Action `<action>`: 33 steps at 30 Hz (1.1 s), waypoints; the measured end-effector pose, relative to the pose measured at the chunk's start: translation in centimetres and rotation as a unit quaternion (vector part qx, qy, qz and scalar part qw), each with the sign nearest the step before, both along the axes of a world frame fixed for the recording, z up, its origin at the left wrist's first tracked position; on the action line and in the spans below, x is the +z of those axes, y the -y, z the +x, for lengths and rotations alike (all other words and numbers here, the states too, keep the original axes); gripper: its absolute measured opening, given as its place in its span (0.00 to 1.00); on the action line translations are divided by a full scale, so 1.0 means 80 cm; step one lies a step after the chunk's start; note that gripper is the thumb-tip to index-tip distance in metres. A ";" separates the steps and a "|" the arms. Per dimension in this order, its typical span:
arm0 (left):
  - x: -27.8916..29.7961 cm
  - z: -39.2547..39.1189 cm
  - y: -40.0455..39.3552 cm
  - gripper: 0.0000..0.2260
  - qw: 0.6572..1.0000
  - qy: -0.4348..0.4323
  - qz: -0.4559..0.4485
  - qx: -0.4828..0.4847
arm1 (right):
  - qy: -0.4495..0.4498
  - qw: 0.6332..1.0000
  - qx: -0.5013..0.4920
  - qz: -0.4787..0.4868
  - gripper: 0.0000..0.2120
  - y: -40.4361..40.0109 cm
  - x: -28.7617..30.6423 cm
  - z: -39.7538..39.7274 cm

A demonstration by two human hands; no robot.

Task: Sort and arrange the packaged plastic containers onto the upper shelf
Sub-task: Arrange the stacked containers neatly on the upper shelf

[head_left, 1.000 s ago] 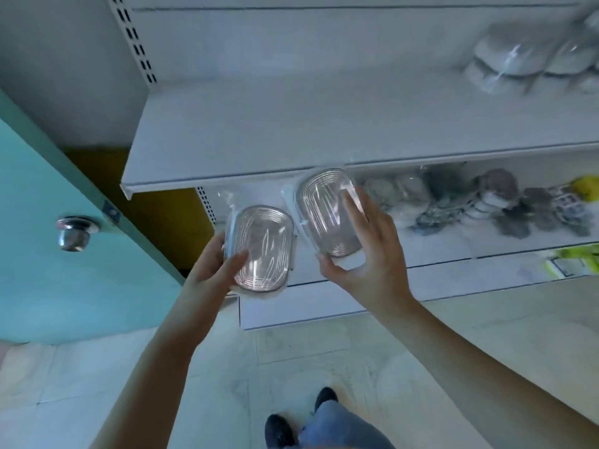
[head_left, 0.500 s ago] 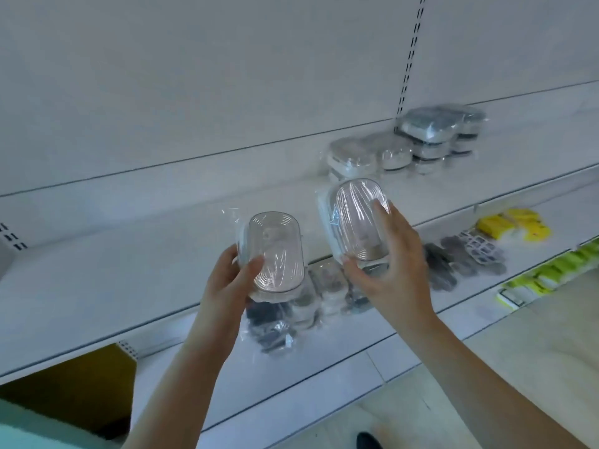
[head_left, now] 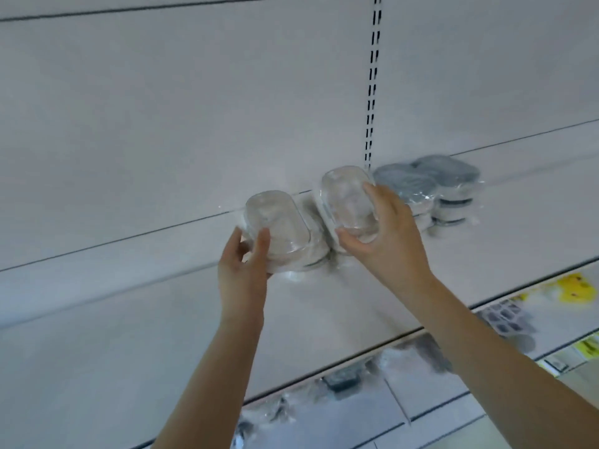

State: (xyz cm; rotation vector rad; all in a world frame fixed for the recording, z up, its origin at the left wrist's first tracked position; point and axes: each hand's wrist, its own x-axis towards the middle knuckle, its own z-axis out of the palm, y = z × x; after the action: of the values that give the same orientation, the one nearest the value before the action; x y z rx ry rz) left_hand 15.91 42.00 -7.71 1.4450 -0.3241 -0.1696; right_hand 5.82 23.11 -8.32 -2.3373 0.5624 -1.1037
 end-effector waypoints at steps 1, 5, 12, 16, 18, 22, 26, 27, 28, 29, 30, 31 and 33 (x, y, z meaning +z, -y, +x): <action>0.005 0.004 0.017 0.20 0.999 0.003 0.020 0.026 | -0.008 1.000 0.003 0.003 0.40 0.012 0.007 0.010; 0.011 0.015 0.067 0.30 0.992 0.019 0.079 0.098 | -0.067 0.998 0.008 0.022 0.40 0.045 0.015 0.044; -0.011 0.028 0.094 0.31 0.995 -0.021 0.066 0.073 | -0.072 0.994 0.029 0.080 0.37 0.044 0.005 0.046; -0.008 0.027 0.100 0.33 0.994 0.008 0.064 0.087 | -0.108 0.994 -0.012 -0.010 0.28 0.048 0.015 0.045; -0.007 0.026 0.101 0.27 0.995 0.004 0.050 0.087 | -0.135 0.991 -0.005 -0.022 0.27 0.047 0.018 0.048; -0.005 0.028 0.096 0.28 0.995 0.010 0.061 0.078 | -0.158 0.987 0.037 -0.018 0.31 0.048 0.009 0.057; -0.002 0.036 0.085 0.10 0.996 0.000 0.072 0.044 | -0.180 0.983 0.046 0.000 0.34 0.048 0.011 0.054; -0.002 0.038 0.082 0.13 0.997 0.003 0.077 0.031 | -0.187 0.981 0.041 -0.008 0.36 0.046 0.014 0.052; 0.001 0.039 0.077 0.13 0.996 0.007 0.086 0.020 | -0.192 0.981 0.032 -0.025 0.39 0.044 0.016 0.050; 0.001 0.040 0.072 0.10 0.996 0.006 0.093 0.009 | -0.190 0.981 0.022 -0.046 0.41 0.041 0.018 0.049; 0.003 0.040 0.068 0.13 0.995 0.003 0.101 0.000 | -0.181 0.981 0.015 -0.063 0.42 0.038 0.020 0.048; 0.001 0.042 0.064 0.22 0.994 0.005 0.107 -0.006 | -0.166 0.984 0.012 -0.071 0.41 0.035 0.021 0.047; 0.000 0.040 0.056 0.31 0.992 0.007 0.125 0.006 | -0.132 0.988 0.011 -0.075 0.39 0.030 0.023 0.046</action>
State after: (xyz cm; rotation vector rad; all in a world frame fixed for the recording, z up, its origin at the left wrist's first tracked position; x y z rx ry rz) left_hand 19.09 37.56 -7.72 1.6957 -0.3149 -0.1959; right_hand 9.53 20.72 -6.47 -2.6370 0.5618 -0.8572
